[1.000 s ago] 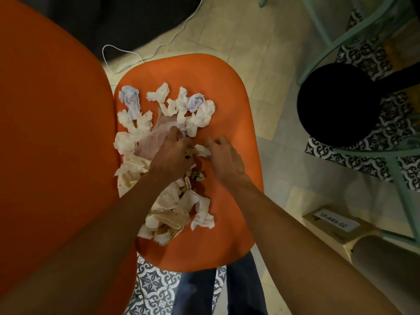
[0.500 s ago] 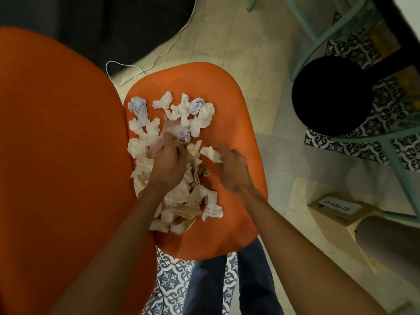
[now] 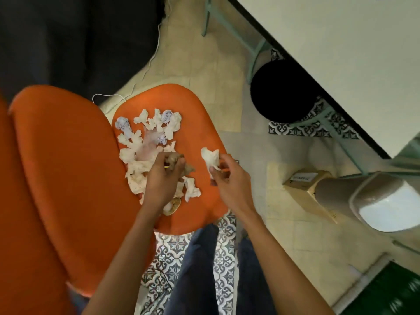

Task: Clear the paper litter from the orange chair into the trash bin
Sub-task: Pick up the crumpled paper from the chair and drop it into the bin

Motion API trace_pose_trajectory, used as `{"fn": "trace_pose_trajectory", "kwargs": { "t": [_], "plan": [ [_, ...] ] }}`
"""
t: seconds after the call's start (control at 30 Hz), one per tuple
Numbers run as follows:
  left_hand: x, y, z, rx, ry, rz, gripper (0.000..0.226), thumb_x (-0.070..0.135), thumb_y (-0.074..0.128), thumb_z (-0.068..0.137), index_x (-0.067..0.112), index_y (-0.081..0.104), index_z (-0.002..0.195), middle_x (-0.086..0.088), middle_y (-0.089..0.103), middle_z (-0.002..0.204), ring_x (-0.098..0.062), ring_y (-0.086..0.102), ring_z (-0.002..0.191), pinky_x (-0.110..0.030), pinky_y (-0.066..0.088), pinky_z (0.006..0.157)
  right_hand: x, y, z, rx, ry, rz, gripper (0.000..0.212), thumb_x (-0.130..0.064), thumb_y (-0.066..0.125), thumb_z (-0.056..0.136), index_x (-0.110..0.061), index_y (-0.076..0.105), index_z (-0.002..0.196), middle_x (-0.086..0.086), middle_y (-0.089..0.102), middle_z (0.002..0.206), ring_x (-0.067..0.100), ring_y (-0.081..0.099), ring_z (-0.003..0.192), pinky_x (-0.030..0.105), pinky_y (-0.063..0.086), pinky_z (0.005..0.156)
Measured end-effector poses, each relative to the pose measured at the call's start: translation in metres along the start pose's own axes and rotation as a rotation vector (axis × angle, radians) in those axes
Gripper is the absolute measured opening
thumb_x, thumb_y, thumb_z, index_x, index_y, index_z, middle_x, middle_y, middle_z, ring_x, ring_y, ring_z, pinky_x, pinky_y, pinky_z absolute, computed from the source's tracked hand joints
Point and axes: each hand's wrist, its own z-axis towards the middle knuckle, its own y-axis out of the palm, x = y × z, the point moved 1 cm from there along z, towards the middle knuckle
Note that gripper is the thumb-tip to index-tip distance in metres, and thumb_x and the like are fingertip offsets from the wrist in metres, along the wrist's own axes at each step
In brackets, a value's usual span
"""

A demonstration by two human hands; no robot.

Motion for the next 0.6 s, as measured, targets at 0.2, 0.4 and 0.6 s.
{"fn": "trace_pose_trajectory", "kwargs": {
  "t": [0.2, 0.4, 0.6],
  "plan": [
    [0.04, 0.042, -0.074, -0.094, 0.026, -0.076, 0.031, 0.045, 0.07, 0.099, 0.025, 0.064, 0.122, 0.006, 0.076, 0.107, -0.013, 0.075, 0.093, -0.042, 0.065, 0.079, 0.014, -0.099, -0.06, 0.119, 0.07, 0.073, 0.03, -0.022, 0.071, 0.104, -0.025, 0.069, 0.133, -0.017, 0.074, 0.107, 0.007, 0.077, 0.085, 0.034, 0.066, 0.079],
    [0.087, 0.12, -0.146, -0.14, 0.096, -0.07, 0.031, 0.031, 0.077, 0.095, 0.018, 0.065, 0.121, 0.008, 0.074, 0.097, -0.005, 0.074, 0.084, -0.049, 0.065, 0.079, 0.048, -0.202, -0.116, 0.224, 0.083, 0.124, 0.031, -0.018, 0.074, 0.102, -0.023, 0.071, 0.132, -0.015, 0.074, 0.104, 0.012, 0.077, 0.084, 0.024, 0.064, 0.069],
    [0.113, 0.21, -0.209, -0.225, 0.177, 0.013, 0.032, 0.033, 0.078, 0.094, 0.023, 0.068, 0.123, 0.013, 0.075, 0.104, 0.003, 0.07, 0.091, -0.029, 0.062, 0.08, 0.099, -0.289, -0.163, 0.313, 0.132, 0.18, 0.032, -0.017, 0.071, 0.103, -0.017, 0.069, 0.135, -0.005, 0.071, 0.106, 0.019, 0.075, 0.09, 0.022, 0.063, 0.069]
  ]
}}
